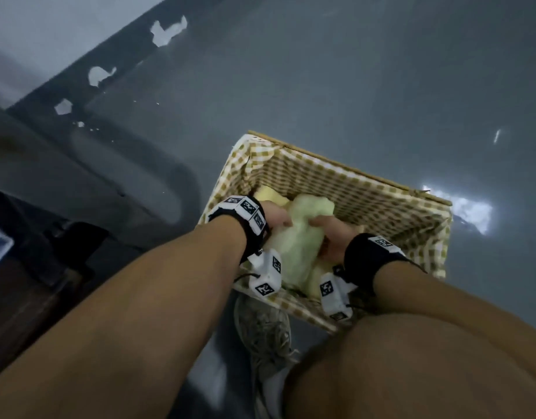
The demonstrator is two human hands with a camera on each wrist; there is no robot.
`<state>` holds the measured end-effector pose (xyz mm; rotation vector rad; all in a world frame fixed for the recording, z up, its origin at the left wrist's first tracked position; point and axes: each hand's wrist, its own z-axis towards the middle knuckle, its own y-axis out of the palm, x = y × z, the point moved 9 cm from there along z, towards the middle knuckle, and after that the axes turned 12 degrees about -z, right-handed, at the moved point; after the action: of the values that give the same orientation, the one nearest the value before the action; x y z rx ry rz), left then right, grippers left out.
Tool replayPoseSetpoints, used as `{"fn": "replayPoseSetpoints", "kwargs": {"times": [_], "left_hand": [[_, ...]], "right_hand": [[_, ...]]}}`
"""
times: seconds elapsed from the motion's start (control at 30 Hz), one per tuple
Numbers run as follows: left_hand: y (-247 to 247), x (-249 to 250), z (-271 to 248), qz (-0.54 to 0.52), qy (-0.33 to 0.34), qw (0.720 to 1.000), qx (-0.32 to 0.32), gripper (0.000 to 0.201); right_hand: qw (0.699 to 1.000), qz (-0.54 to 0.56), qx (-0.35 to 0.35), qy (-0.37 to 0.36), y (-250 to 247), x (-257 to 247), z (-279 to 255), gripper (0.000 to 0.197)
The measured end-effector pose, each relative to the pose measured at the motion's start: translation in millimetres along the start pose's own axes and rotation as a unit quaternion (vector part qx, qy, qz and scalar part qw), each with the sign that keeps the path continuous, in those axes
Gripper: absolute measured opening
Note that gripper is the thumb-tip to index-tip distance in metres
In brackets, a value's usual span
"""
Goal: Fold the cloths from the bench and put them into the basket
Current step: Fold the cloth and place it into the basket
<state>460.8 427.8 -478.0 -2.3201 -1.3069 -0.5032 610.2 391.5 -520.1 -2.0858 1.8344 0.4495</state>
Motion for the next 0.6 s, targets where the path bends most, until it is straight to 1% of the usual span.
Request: {"fn": "replayPoseSetpoints", "kwargs": {"times": [0.1,0.17,0.23,0.37,0.43,0.47,0.5,0.53,0.57,0.6], "left_hand": [[8.5,2.9,17.1,0.062,-0.021,0.998,-0.007,0.049],[8.7,-0.7,24.1,0.111,-0.035,0.993,0.006,0.05],[10.7,-4.4,28.1,0.126,-0.04,0.991,0.005,0.051],[7.7,-4.8,26.4,0.081,-0.04,0.996,0.022,0.047],[8.5,2.1,18.2,0.038,-0.028,0.999,0.007,0.047],[8.3,9.6,12.4,0.025,-0.01,1.0,-0.006,0.047],[7.3,20.4,5.1,0.021,0.017,1.0,-0.014,0.044],[4.6,33.1,-4.5,0.024,0.049,0.998,-0.017,0.04],[0.3,47.1,-15.4,0.029,0.084,0.996,-0.014,0.036],[-5.1,59.9,-27.7,0.036,0.121,0.992,-0.007,0.034]], "right_hand": [[1.0,-0.003,0.001,0.019,1.3,10.0,26.4,0.053],[0.999,-0.013,0.002,0.031,2.3,16.1,37.7,0.054],[0.999,-0.028,0.006,0.036,2.2,17.7,44.1,0.052],[0.997,-0.068,0.007,0.041,-2.3,13.7,46.3,0.053],[0.992,-0.118,0.014,0.039,-4.9,5.4,38.3,0.054],[0.985,-0.169,0.033,0.028,-8.7,-3.0,32.1,0.057],[0.968,-0.242,0.062,0.005,-14.1,-15.3,24.5,0.059],[0.939,-0.328,0.1,-0.034,-18.9,-32.6,16.0,0.059],[0.902,-0.404,0.13,-0.081,-19.6,-52.7,4.3,0.055],[0.872,-0.453,0.138,-0.125,-13.9,-70.5,-9.2,0.049]]}}
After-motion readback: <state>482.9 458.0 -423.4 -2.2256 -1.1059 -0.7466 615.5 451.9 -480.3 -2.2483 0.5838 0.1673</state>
